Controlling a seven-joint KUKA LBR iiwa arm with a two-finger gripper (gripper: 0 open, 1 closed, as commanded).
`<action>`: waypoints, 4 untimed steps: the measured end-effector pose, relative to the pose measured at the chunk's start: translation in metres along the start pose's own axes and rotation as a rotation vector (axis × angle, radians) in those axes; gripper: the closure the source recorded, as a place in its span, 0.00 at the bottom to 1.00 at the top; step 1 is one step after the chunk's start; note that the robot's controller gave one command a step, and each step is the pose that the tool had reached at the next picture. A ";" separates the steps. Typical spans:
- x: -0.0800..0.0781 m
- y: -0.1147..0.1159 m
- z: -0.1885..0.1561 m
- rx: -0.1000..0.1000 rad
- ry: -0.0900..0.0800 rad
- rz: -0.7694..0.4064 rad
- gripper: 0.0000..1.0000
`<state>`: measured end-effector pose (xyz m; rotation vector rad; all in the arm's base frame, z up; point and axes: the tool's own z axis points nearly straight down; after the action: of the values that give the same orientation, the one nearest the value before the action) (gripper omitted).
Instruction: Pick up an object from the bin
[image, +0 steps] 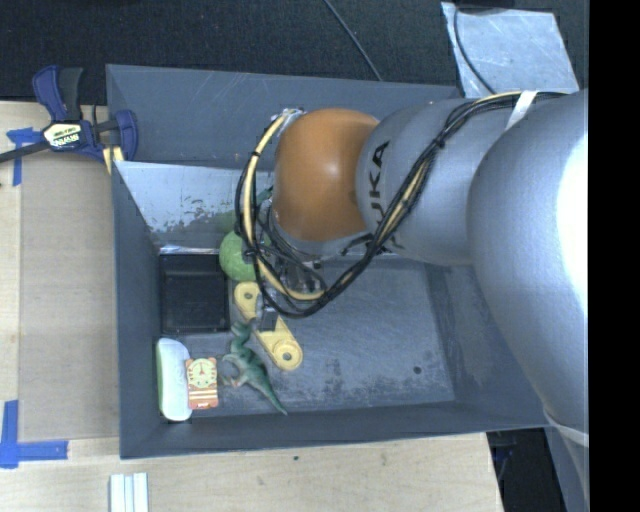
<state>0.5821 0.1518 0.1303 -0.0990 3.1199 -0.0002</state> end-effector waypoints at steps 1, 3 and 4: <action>0.001 0.018 -0.002 -0.006 -0.016 0.048 0.00; -0.037 0.008 0.035 -0.019 -0.046 0.400 0.00; -0.037 0.008 0.035 -0.019 -0.046 0.400 0.00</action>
Offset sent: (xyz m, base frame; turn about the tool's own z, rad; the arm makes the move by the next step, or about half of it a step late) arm 0.0313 0.0035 -0.0603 0.4436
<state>0.6193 0.1619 0.0965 0.5152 3.0336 0.0373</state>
